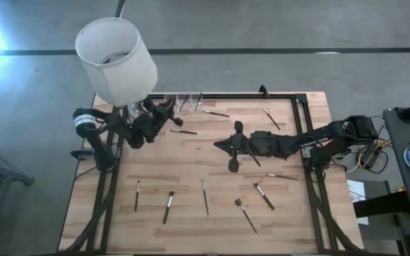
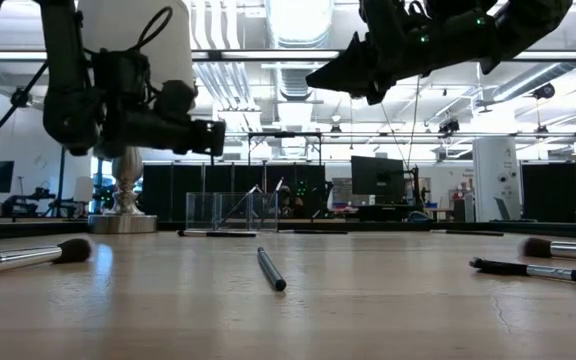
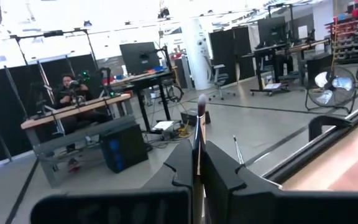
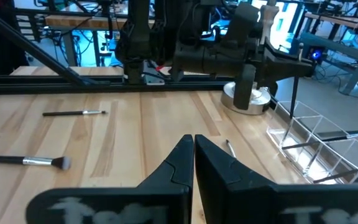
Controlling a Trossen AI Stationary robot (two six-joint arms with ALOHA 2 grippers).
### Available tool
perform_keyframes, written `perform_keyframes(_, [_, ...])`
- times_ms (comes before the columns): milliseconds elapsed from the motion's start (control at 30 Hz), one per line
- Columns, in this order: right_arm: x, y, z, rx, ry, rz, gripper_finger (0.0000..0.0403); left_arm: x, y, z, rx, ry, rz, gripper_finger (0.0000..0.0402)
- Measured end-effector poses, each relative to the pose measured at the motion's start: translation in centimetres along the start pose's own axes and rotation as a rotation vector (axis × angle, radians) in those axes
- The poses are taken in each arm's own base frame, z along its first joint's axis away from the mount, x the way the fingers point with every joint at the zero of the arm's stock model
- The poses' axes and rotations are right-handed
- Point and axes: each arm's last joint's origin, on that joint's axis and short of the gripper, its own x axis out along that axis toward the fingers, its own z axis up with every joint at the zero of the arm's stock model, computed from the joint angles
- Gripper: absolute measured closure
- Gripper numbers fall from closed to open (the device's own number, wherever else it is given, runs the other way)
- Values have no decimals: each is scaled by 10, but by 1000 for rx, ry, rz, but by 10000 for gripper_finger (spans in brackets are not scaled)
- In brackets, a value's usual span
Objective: Put items in baskets/containers
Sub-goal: Put the eyeshadow brush into the transparent organizer
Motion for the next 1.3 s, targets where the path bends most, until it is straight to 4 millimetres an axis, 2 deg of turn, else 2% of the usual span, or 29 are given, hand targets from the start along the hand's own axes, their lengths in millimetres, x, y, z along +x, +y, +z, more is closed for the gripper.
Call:
perform_keyframes(400, [0,0,0,0,1,1,394,12,13,-1,12,15,108,390])
perform_keyframes(767, [0,0,0,-1,2,2,394,22,17,-8,-23,64,89,390])
perform_keyframes(1300, [0,2,-1,-10,5,8,394,45,2,-28,-51,103,69,390])
